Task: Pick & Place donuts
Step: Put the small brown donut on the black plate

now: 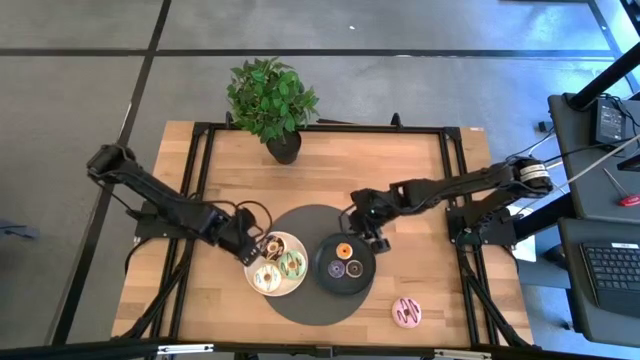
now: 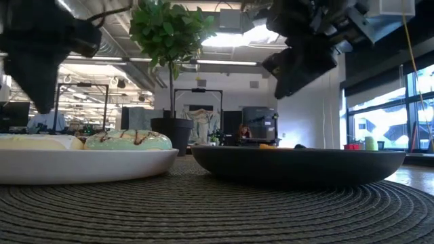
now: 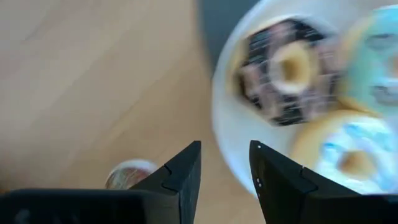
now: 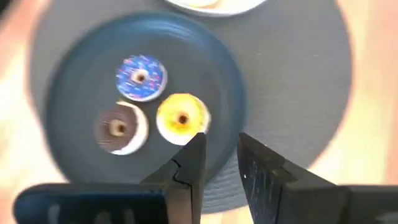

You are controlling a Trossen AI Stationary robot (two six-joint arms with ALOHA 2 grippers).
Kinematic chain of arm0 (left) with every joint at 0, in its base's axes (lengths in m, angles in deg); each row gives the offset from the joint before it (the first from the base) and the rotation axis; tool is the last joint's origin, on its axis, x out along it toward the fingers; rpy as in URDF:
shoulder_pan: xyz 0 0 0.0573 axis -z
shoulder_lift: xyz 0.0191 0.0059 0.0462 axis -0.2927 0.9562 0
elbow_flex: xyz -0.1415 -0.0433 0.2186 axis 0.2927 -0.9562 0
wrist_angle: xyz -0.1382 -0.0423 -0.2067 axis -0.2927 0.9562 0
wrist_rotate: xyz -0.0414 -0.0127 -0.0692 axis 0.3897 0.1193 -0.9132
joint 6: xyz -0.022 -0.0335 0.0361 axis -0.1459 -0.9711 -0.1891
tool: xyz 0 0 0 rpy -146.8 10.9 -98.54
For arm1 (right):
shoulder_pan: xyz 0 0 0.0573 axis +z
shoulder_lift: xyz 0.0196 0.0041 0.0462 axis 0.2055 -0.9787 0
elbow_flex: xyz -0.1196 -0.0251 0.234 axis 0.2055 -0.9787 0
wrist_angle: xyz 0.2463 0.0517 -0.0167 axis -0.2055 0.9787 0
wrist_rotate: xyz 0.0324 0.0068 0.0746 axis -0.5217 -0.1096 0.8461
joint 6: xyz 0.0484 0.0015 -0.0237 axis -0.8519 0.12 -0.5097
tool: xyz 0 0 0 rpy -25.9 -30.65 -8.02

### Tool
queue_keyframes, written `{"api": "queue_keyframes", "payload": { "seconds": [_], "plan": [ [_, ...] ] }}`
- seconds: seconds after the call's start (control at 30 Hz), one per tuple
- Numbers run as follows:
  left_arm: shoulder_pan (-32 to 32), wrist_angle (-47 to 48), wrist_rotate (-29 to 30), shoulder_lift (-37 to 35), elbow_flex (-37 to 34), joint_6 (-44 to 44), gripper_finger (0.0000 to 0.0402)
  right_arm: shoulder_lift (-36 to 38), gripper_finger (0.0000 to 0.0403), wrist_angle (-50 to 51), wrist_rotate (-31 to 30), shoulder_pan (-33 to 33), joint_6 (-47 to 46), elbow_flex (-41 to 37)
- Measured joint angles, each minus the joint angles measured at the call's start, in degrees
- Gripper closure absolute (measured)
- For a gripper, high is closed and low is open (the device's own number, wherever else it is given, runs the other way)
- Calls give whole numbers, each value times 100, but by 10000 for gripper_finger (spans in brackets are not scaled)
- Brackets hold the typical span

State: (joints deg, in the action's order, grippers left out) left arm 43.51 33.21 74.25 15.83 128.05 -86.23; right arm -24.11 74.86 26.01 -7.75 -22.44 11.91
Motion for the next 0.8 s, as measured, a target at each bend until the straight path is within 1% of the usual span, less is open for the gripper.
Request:
{"api": "queue_keyframes", "payload": {
  "seconds": [0.13,0.2,0.27,0.43,0.5,0.57,0.63,0.73,0.8],
  "plan": [
    [125,801,-148,156,-2,-887,279,69,308,-58,1379,-464,228,-2],
    [169,1186,-173,205,-2,-1145,283,113,308,-170,1702,-634,297,-2],
    [182,1346,-172,236,-2,-1309,287,121,308,-270,1662,-737,291,3],
    [182,1336,-347,262,-178,-1631,300,123,308,-385,867,-737,187,3],
    [180,1365,-506,262,-367,-1780,305,125,308,-496,849,-723,183,-60],
    [180,1349,-627,261,-531,-1897,310,134,308,-785,970,-725,151,-310],
    [182,1238,-731,234,-657,-1993,314,207,308,-1052,950,-727,2,-680],
    [190,1044,-848,220,-726,-1979,319,544,308,-1574,445,-727,-339,-1228],
    [191,940,-896,219,-728,-1904,322,866,308,-1863,239,-727,-498,-1495]
  ]
}}
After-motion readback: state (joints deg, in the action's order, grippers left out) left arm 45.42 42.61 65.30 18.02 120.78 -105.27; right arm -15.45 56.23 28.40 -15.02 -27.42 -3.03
